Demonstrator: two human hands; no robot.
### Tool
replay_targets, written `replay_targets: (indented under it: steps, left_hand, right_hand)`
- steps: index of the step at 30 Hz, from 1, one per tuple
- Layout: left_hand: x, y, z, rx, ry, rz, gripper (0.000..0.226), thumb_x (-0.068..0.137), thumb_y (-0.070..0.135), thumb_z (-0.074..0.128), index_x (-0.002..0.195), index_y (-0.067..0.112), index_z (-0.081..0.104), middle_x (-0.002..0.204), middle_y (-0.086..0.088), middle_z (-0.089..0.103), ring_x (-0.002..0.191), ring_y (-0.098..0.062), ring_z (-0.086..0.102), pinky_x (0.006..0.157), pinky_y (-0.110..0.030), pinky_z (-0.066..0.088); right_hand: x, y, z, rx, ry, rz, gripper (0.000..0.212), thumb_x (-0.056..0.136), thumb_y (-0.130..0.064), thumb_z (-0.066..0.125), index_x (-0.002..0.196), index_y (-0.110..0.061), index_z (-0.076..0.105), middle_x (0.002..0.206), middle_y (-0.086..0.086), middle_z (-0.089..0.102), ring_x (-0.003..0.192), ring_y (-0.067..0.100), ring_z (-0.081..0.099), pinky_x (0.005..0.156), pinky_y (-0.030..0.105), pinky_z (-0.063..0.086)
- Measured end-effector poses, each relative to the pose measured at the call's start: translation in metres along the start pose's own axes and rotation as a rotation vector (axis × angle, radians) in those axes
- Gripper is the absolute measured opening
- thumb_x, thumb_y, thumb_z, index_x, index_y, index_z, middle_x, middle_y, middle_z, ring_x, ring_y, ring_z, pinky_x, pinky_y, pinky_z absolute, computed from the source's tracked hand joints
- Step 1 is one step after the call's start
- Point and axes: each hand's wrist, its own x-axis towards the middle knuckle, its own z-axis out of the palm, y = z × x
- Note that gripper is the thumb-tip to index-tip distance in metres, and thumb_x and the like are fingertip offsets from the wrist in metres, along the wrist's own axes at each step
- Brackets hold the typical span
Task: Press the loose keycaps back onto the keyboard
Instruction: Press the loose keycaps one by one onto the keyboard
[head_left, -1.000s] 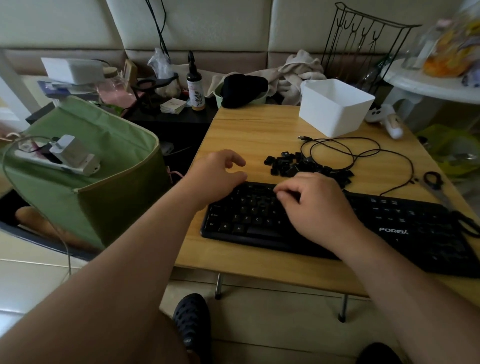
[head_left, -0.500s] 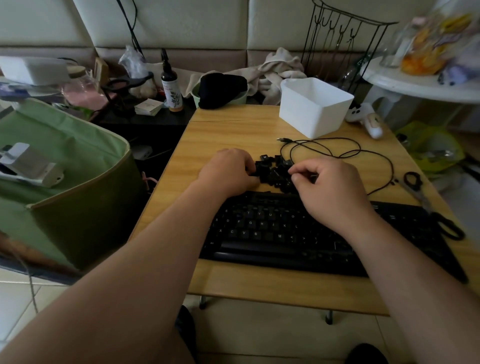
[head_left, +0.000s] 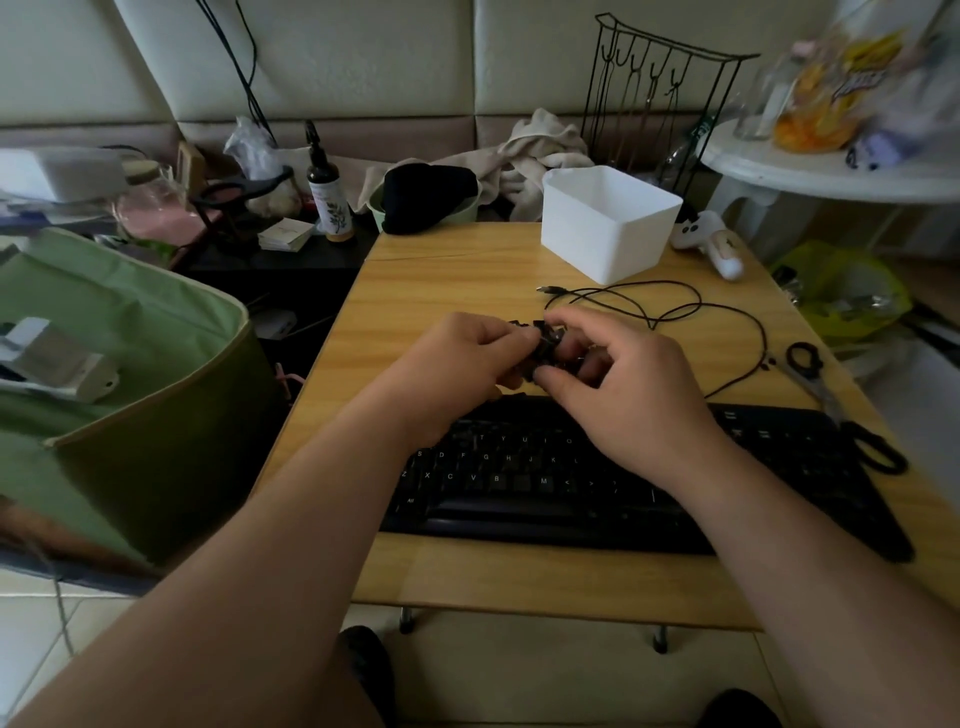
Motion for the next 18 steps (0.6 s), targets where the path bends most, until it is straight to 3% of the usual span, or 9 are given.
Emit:
replay_targets:
  steps: [4,7,18]
  left_hand:
    - [-0.0036,-0.0001,0.004,-0.247,-0.086,-0.016,0.024,0.106,0.03,0.059,0.107,0.016,0.078,0.094,-0.002,0.073,0.085,-0.013,0.062,0.083,-0.033,0.049]
    - [-0.0055,-0.0009,0.0013,-0.369,-0.125,-0.044,0.027,0.107,0.028,0.055,0.11,0.012,0.076,0.097,-0.002,0.072,0.083,-0.012,0.061,0.079,-0.029,0.049]
    - [-0.0103,-0.0026,-0.0048,-0.456,-0.206,-0.063,0.027,0.106,0.021,0.054,0.12,0.007,0.073,0.107,-0.009,0.068,0.082,-0.011,0.061,0.076,-0.027,0.048]
  right_hand:
    - [-0.0001,-0.0044,-0.0005,0.026,0.14,-0.068,0.029,0.081,-0.02,0.086,0.106,-0.033,0.077,0.089,-0.014,0.067,0.08,0.005,0.061,0.067,0.014,0.048]
    - [-0.0012,-0.0054,-0.002,0.024,0.156,-0.093,0.026,0.082,-0.018,0.086,0.104,-0.03,0.078,0.089,-0.016,0.066,0.083,0.001,0.061,0.069,0.008,0.045]
    - [-0.0019,-0.0065,-0.0023,0.04,0.196,-0.156,0.026,0.08,-0.022,0.088,0.105,-0.025,0.079,0.089,-0.013,0.067,0.078,0.003,0.062,0.068,0.021,0.051]
